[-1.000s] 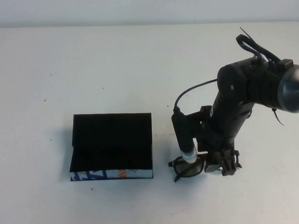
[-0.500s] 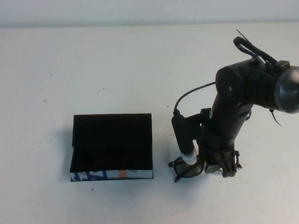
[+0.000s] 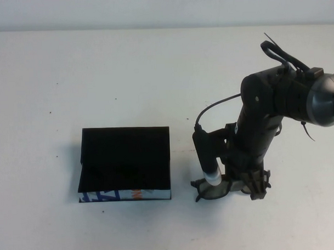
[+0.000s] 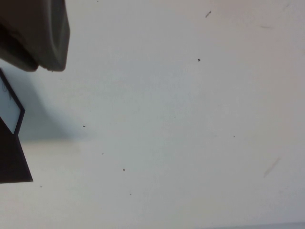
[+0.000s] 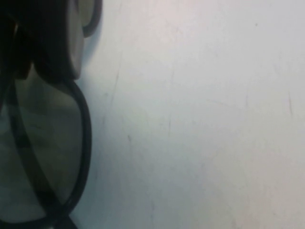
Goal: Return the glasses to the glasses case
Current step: Pick up the glasses from the table
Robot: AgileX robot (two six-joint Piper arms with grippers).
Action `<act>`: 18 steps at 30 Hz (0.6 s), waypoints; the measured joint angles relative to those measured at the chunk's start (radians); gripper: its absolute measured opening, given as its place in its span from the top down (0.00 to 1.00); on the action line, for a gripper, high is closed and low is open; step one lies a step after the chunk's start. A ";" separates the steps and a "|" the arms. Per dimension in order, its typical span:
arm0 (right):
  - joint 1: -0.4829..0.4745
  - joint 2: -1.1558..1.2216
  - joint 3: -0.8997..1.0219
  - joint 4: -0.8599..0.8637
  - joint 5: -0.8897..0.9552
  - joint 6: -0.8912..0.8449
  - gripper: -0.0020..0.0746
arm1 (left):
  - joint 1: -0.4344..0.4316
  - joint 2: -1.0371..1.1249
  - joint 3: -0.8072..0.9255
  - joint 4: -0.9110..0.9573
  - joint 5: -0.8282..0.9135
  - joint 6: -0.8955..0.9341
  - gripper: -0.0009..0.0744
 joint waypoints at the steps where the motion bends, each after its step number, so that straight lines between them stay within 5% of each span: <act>1: 0.000 0.000 0.000 0.000 0.002 0.000 0.81 | 0.000 0.000 0.000 0.000 0.000 0.000 0.99; 5: 0.000 0.000 0.000 0.000 0.011 0.002 0.90 | 0.000 0.000 0.000 0.000 0.000 0.000 0.99; 18: 0.018 -0.049 0.000 -0.006 0.137 0.075 0.91 | 0.000 0.000 0.000 0.000 0.000 0.000 0.99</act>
